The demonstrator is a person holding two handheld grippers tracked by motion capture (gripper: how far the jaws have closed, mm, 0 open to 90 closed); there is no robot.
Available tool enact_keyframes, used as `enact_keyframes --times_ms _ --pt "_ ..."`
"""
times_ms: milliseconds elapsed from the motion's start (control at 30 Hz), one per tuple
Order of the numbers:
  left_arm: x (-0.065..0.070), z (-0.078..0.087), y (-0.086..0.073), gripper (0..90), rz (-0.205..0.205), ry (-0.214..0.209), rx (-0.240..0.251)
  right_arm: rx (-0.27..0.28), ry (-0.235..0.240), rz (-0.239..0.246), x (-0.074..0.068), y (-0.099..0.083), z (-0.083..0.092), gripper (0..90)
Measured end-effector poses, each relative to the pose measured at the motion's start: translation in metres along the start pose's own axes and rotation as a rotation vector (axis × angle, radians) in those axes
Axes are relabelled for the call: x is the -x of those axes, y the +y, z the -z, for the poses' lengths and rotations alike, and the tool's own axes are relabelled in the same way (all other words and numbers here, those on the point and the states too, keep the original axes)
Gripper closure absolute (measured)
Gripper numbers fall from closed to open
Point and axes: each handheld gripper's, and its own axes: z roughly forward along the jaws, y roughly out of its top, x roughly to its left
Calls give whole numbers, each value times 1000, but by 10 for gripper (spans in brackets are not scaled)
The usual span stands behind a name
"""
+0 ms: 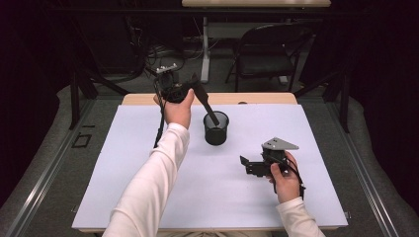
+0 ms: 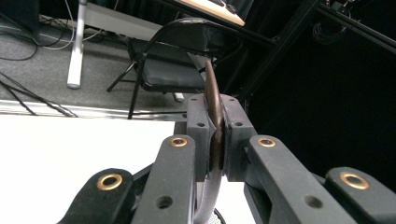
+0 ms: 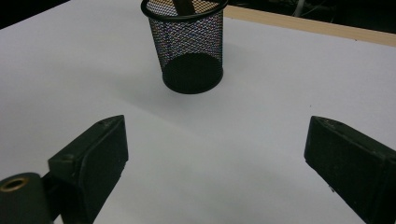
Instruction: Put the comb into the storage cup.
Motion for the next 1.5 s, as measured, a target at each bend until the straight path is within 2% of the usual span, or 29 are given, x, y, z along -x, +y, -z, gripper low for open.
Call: enact_keyframes --times_ms 200,333,500,633,1200,1500 --pt "1 -2 -3 844 -4 5 -6 -2 2 0 0 0 0 63" --pt "2 -5 -6 844 -30 19 -20 0 2 -1 -1 0 0 64" --pt "1 -9 -10 845 -27 25 -27 -2 4 1 -1 0 -1 64" --pt "1 -11 -14 844 -39 29 -41 -1 2 -3 -1 0 -1 64" --pt "0 -21 -29 844 -28 23 -67 -3 2 1 -2 0 -1 65" --pt "-2 -26 -37 845 -2 10 -74 -5 4 1 -2 0 -1 65"
